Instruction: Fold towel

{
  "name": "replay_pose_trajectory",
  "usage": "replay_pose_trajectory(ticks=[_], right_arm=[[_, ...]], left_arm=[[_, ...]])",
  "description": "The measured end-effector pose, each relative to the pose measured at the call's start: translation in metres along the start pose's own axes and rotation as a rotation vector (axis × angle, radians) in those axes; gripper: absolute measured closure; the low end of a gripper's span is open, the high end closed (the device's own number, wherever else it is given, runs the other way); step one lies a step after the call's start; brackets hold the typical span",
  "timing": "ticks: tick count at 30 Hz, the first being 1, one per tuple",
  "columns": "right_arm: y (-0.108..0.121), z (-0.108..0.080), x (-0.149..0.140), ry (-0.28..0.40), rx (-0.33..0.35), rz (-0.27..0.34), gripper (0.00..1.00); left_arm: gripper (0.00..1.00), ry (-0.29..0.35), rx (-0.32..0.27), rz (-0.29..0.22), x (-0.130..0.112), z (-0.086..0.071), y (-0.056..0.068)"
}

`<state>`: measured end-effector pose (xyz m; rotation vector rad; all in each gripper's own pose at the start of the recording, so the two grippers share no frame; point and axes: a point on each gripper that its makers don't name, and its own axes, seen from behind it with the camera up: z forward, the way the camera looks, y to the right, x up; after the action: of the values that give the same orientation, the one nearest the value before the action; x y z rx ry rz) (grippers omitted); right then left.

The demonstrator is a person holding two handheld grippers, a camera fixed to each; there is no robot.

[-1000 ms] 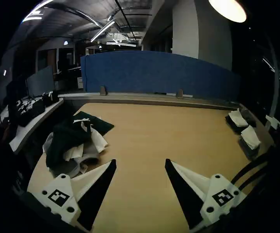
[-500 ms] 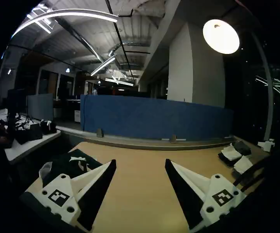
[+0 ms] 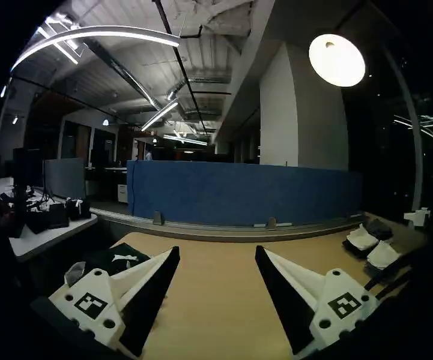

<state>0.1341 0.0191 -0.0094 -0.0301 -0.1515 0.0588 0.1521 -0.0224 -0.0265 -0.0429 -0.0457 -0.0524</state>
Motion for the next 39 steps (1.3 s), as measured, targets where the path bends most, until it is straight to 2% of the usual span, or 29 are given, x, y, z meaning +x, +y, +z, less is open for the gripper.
replay_pose_trajectory(ticks=[6,9,15,18,24,30,39], right_arm=[[-0.012,-0.009,-0.005,-0.004,0.009,0.026,0.0],[-0.012,-0.013,-0.007,0.004,-0.017,0.011,0.0],[-0.027,-0.021,-0.016,-0.008,-0.007,-0.05,0.0],[-0.033,-0.024,-0.019,-0.017,0.0,-0.056,0.0],[-0.043,-0.021,-0.02,-0.037,0.02,-0.058,0.0],[-0.046,-0.012,-0.017,-0.045,0.024,-0.097,0.0],[-0.048,0.0,-0.024,-0.077,0.031,-0.131,0.0]], left_arm=[[0.07,0.041,0.002,-0.007,-0.004,0.0,-0.002],[0.07,0.058,0.002,-0.016,-0.006,-0.001,-0.005],[0.07,0.073,0.004,-0.019,-0.021,-0.001,-0.011],[0.07,0.071,0.01,-0.004,-0.03,0.001,-0.01],[0.07,0.094,0.01,0.018,-0.047,0.007,-0.005],[0.07,0.093,0.015,0.049,-0.071,0.011,-0.006],[0.07,0.099,0.036,0.043,-0.095,0.019,-0.008]])
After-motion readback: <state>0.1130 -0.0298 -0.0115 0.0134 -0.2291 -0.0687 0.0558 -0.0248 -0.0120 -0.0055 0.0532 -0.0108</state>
